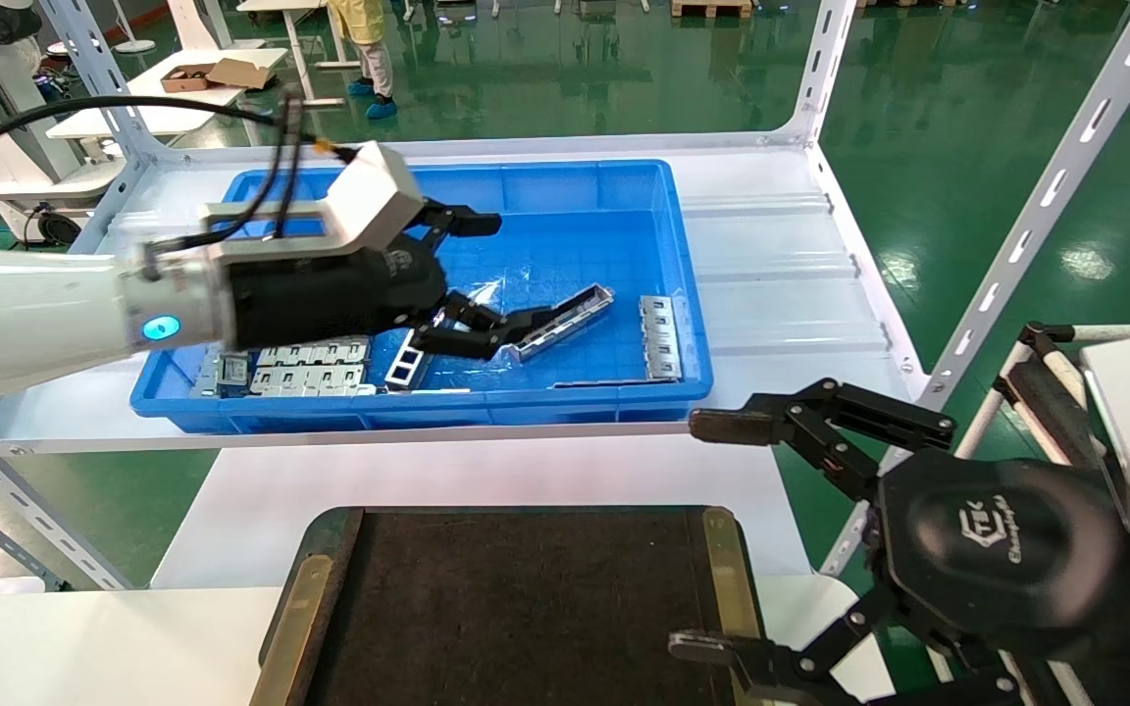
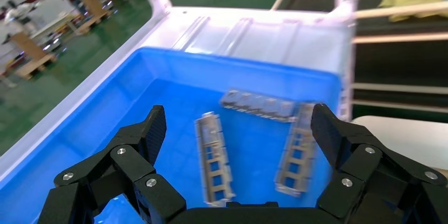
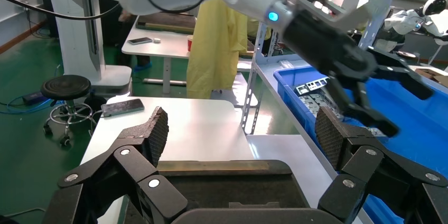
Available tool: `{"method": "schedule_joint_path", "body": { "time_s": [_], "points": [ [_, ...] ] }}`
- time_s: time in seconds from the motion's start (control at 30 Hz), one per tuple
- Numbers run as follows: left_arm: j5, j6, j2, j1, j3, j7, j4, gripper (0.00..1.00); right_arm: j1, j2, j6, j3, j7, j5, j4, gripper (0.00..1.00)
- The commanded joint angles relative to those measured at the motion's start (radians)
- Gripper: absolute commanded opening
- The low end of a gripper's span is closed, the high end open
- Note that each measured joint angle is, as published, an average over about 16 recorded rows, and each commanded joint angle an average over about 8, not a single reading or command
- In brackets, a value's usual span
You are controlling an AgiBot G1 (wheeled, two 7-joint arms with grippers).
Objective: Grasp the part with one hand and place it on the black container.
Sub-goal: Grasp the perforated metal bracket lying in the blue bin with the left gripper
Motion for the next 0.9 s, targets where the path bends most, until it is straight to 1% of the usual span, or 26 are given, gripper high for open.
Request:
{"method": "schedule_joint_path", "body": {
  "time_s": [0.03,0.17,0.33,0.47,0.6,0.63,0.67,0.7,0.87,0.9],
  "points": [
    [0.023,-0.027,0.04,-0.034,0.01,0.03,0.079,1.0,0.0,0.0,0.0,0.0,0.0,0.0,0.0,1.0],
    [0.049,-0.082,0.106,-0.076,0.021,0.081,0.211,1.0,0.0,0.0,0.0,0.0,0.0,0.0,0.0,1.0],
    [0.069,-0.143,0.173,-0.106,0.031,0.131,0.339,1.0,0.0,0.0,0.0,-0.001,0.0,0.001,0.0,1.0],
    [0.084,-0.194,0.215,-0.116,0.039,0.161,0.416,1.0,0.0,0.0,0.0,-0.001,-0.001,0.001,0.0,1.0],
    [0.093,-0.238,0.242,-0.118,0.046,0.18,0.462,1.0,0.0,0.001,0.001,-0.001,-0.001,0.001,0.0,1.0],
    [0.094,-0.25,0.247,-0.117,0.046,0.183,0.468,1.0,0.0,0.001,0.001,-0.001,-0.001,0.001,0.0,0.92],
    [0.093,-0.26,0.251,-0.116,0.047,0.185,0.472,0.97,0.0,0.001,0.001,-0.002,-0.001,0.001,0.0,0.8],
    [0.093,-0.27,0.255,-0.114,0.047,0.186,0.474,0.86,0.0,0.001,0.001,-0.002,-0.001,0.001,0.0,0.67],
    [0.086,-0.311,0.266,-0.098,0.053,0.181,0.46,0.24,0.0,0.001,0.001,-0.002,-0.001,0.001,0.0,0.05],
    [0.084,-0.316,0.268,-0.094,0.055,0.178,0.454,0.11,0.0,0.001,0.001,-0.002,-0.001,0.001,0.0,0.0]
  ]
}}
